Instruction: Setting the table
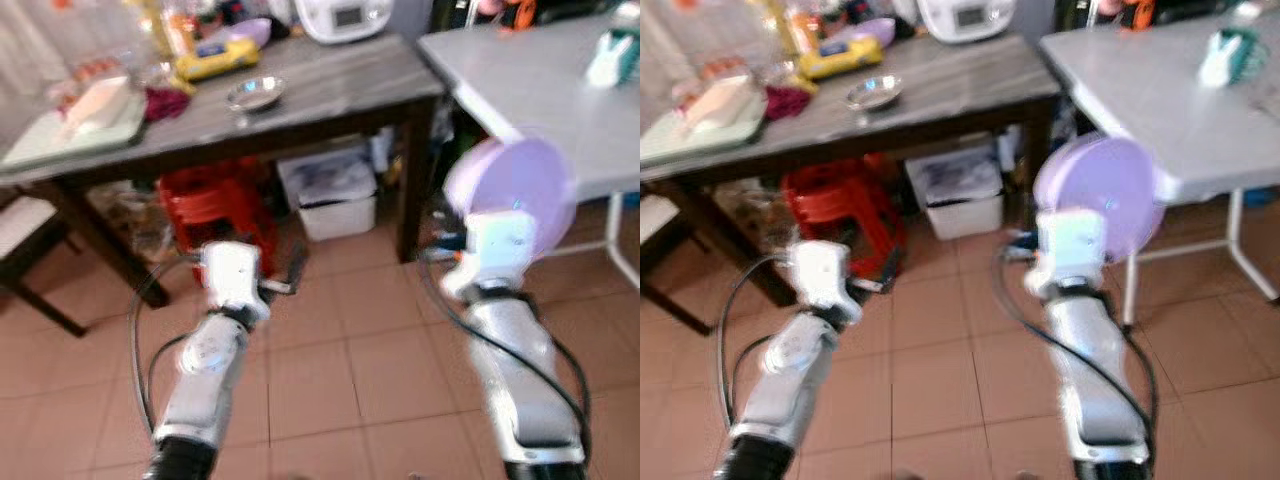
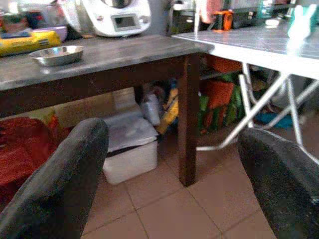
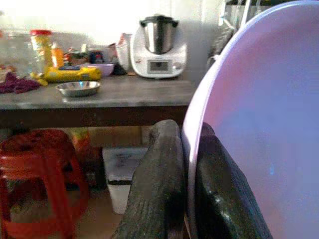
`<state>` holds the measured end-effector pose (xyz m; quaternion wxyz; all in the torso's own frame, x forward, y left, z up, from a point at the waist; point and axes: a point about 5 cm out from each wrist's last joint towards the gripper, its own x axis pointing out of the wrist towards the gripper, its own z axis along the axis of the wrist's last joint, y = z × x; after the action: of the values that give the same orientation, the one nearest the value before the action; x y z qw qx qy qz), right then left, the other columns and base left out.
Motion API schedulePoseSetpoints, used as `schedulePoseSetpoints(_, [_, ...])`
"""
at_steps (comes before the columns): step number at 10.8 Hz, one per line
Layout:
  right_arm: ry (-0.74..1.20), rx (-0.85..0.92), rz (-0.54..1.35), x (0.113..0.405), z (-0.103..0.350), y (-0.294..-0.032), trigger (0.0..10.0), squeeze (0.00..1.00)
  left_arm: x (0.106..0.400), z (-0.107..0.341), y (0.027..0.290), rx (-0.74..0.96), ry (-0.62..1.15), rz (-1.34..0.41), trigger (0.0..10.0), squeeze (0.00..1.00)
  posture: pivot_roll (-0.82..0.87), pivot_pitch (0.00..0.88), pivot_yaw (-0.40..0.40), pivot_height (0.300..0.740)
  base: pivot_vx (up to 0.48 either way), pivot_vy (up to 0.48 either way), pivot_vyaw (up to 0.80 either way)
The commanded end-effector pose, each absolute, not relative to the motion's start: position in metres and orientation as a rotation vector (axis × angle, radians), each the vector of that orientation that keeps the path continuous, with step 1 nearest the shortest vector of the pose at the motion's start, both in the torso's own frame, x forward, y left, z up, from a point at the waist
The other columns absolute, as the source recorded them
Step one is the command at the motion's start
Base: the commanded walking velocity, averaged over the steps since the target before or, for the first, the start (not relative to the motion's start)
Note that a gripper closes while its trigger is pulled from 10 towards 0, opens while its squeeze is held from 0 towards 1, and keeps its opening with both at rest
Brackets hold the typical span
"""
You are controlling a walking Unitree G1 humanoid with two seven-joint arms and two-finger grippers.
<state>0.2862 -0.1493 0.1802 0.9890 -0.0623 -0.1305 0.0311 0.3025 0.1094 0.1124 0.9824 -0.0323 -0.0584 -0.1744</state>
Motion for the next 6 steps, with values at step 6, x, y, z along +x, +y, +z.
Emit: schedulePoseSetpoints(6, [-0.290,-0.100,0.100,0.2854,0.1845,-0.1375,10.0,0.00,0.3020,0.1168,0.1208,-0.019,-0.147,-0.331,10.0,0.00,-0.10,0.089,0.132,0.740,0.000,0.199,0.21])
